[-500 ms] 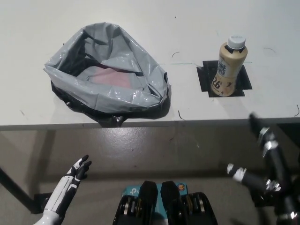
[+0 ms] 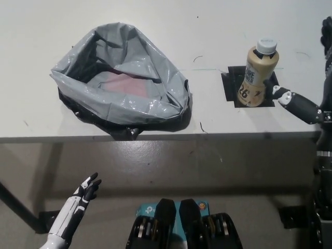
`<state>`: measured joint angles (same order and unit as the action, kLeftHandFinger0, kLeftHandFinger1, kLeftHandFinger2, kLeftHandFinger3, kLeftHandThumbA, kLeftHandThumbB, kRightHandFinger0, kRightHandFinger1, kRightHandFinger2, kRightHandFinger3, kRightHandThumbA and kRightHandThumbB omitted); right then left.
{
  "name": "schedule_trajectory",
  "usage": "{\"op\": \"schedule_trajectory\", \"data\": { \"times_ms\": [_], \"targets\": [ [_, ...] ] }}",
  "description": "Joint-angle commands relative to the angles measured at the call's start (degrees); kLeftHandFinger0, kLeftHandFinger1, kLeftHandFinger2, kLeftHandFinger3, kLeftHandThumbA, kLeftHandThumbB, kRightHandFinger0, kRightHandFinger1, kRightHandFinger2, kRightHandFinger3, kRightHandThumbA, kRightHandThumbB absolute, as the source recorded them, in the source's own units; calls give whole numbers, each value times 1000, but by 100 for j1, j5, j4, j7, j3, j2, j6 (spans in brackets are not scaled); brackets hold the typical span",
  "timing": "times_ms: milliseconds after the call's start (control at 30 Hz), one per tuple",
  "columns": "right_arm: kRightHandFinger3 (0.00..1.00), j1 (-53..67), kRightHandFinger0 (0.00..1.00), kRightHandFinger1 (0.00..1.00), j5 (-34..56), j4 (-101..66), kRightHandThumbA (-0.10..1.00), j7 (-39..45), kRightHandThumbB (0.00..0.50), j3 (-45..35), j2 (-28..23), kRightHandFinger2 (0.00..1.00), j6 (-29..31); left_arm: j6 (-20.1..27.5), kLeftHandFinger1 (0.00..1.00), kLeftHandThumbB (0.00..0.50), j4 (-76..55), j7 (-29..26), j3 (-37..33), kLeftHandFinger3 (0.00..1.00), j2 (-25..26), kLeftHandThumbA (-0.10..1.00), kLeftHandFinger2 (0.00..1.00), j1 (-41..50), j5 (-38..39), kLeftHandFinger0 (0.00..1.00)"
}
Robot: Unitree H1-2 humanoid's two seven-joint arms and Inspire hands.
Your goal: Use the right hand to pick up a bottle of protein shake and place it into a plastic bag on the left side
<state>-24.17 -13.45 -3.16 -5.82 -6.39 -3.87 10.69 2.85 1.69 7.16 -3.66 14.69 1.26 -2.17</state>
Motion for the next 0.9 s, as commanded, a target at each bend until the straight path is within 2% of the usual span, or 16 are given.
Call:
{"op": "schedule_trajectory", "data": {
  "times_ms": [0, 133, 233, 367, 467, 600, 867],
  "targets": [
    [1000, -508, 1000, 1000, 131, 331, 990, -152, 421, -52, -9, 1000, -164, 221, 1000, 334, -196, 86, 6, 1000, 48, 1000, 1000, 0, -26, 1000],
    [1000, -750, 1000, 1000, 250, 618, 1000, -30, 409, -37, -43, 1000, -417, 216, 1000, 348, -186, 95, 1, 1000, 40, 1000, 1000, 16, -10, 1000],
    [1000, -927, 1000, 1000, 282, 876, 985, 87, 381, 14, -94, 1000, -624, 260, 1000, 337, -172, 98, -1, 1000, 33, 1000, 1000, 41, 3, 1000],
    [1000, -1160, 1000, 1000, 153, 1240, 1000, 133, 423, 111, -198, 1000, -799, 277, 1000, 337, -182, 99, 0, 1000, 45, 1000, 1000, 38, -10, 1000],
    [1000, -1372, 1000, 1000, 100, 1543, 1000, 59, 416, 144, -252, 1000, -762, 279, 1000, 335, -182, 122, 5, 1000, 50, 1000, 1000, 11, 27, 1000],
    [1000, -1614, 1000, 1000, 79, 1844, 1000, -35, 458, 167, -298, 1000, -788, 324, 1000, 326, -174, 112, 2, 1000, 50, 1000, 1000, 7, 12, 1000],
    [1000, -2151, 1000, 1000, 68, 2475, 989, 77, 469, 317, -485, 1000, -908, 333, 1000, 328, -230, 73, 9, 1000, 60, 1000, 1000, 0, -52, 1000]
  ]
}}
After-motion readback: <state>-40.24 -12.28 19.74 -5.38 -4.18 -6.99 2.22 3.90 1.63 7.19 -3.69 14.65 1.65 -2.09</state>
